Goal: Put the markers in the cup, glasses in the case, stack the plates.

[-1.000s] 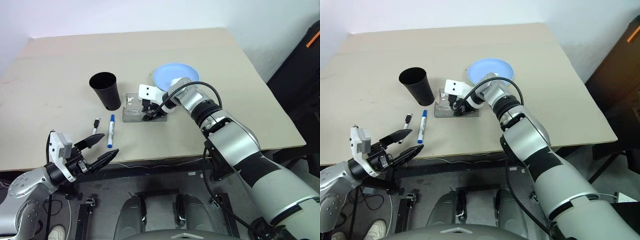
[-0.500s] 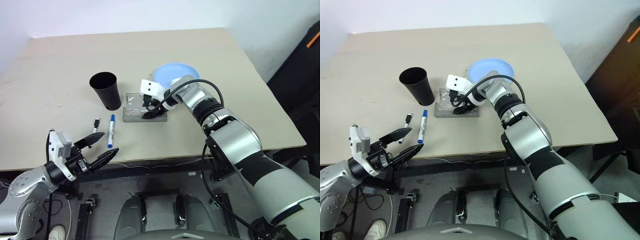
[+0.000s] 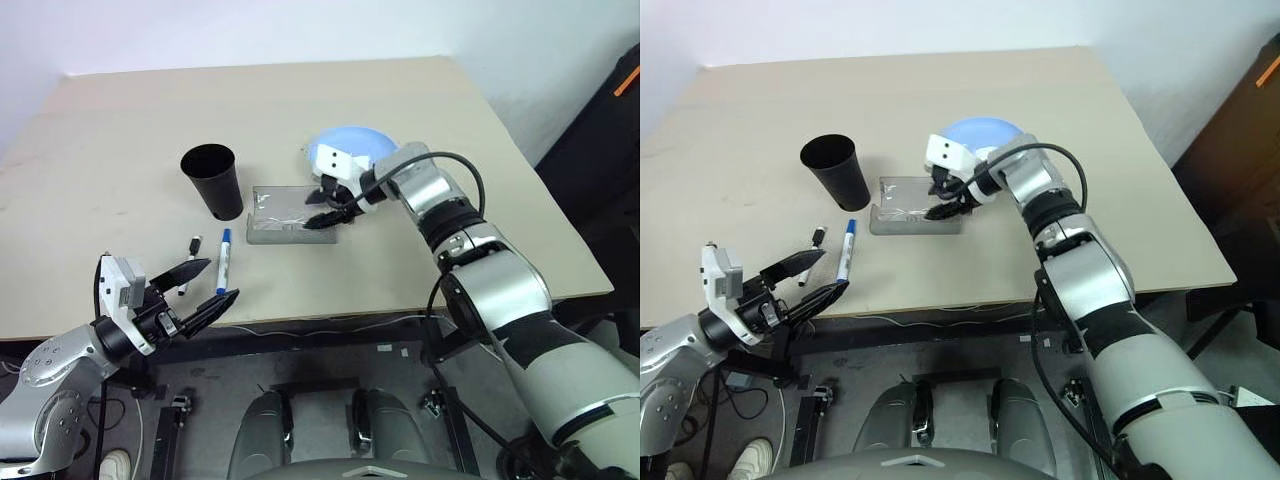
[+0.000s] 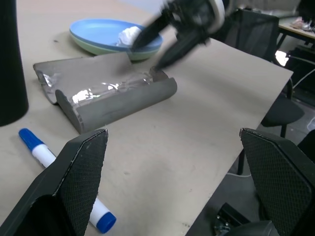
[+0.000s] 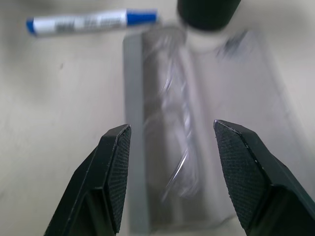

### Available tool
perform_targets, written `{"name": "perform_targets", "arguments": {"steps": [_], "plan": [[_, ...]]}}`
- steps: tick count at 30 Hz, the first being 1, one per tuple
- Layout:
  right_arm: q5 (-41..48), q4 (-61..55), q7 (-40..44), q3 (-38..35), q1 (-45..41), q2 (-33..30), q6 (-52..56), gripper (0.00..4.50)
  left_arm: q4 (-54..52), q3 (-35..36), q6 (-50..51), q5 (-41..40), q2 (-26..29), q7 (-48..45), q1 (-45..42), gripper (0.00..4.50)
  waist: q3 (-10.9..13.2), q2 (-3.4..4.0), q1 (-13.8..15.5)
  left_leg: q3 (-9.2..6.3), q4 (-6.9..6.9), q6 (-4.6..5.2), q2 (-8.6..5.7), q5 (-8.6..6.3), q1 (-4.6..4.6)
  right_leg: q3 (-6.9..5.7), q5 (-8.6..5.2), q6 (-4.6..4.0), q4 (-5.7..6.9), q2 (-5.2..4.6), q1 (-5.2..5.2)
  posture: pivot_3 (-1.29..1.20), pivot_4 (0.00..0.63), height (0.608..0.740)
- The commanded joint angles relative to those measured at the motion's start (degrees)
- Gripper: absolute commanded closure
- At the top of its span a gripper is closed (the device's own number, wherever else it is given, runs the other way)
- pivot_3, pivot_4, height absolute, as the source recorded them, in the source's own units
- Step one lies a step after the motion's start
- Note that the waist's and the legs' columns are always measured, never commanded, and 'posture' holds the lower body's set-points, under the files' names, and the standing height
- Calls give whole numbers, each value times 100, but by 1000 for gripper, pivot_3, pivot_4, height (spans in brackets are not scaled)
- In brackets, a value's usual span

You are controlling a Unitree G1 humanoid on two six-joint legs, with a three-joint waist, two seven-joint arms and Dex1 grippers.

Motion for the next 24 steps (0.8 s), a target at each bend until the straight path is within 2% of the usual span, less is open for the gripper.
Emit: {"name": "perform_targets", "arguments": {"steps": [1,9,17,24], "plan": [[73,-507,76,9,118,-154,231,1668,-77,11,31,-105,63,-52,-78,0,0,1,-6,1,1,3,0,2,0,1,0,0,0,0,0,0,150,735],[-2,-933,58,179,535,-311,568,1668,56,-49,54,-16,49,-133,-232,0,0,0,-10,-6,-2,3,4,4,9,1,2,-2,8,11,1,0,150,735],[280,-1480,77,0,617,-333,715,1668,117,-142,-26,46,14,-177,-225,0,0,0,-1,-5,0,-6,4,-1,8,2,2,-4,5,9,3,0,150,735],[276,-1760,257,191,633,-431,1044,1668,191,-147,-100,73,-12,-201,-221,0,0,0,-4,-5,-1,-1,4,2,8,2,2,-5,6,11,0,0,150,735]]}}
